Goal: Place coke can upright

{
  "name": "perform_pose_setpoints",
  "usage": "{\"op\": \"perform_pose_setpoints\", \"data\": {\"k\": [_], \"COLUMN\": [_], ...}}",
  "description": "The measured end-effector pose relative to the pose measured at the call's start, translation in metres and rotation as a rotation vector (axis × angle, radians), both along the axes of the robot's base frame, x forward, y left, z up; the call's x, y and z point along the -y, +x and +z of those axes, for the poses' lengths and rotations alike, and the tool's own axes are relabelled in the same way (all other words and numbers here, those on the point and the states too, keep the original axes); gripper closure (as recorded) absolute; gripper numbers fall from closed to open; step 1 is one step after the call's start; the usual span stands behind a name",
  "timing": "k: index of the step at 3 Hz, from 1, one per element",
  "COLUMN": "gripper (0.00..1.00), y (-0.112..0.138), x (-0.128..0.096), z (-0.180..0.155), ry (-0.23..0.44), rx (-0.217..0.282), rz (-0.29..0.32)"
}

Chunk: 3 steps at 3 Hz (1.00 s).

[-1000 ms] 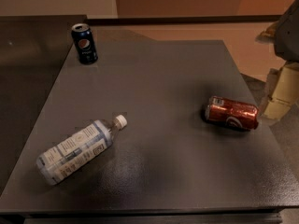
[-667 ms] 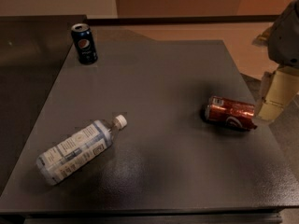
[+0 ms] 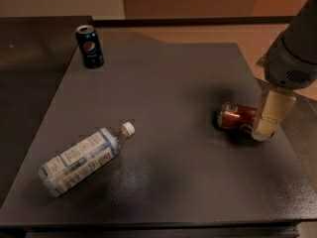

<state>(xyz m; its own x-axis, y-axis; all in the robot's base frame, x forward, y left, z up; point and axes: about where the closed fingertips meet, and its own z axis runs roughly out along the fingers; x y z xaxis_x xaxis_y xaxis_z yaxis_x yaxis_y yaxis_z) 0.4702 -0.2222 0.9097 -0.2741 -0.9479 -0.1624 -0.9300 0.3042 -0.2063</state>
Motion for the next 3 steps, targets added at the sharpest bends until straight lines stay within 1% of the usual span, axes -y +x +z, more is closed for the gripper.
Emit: {"op": "perform_pose_setpoints", "data": {"k": [1,2,3], "gripper": [0.0,0.0,0.18], "y": [0.013,0.021,0.022], "x": [0.006,0.013,0.014], "z": [-0.036,-0.062,-0.077], "ry": [-0.012,-0.022,-0.031], "rx": [-0.037,-0.07,-0.1], "rz": [-0.016,-0.027,-0.021]}}
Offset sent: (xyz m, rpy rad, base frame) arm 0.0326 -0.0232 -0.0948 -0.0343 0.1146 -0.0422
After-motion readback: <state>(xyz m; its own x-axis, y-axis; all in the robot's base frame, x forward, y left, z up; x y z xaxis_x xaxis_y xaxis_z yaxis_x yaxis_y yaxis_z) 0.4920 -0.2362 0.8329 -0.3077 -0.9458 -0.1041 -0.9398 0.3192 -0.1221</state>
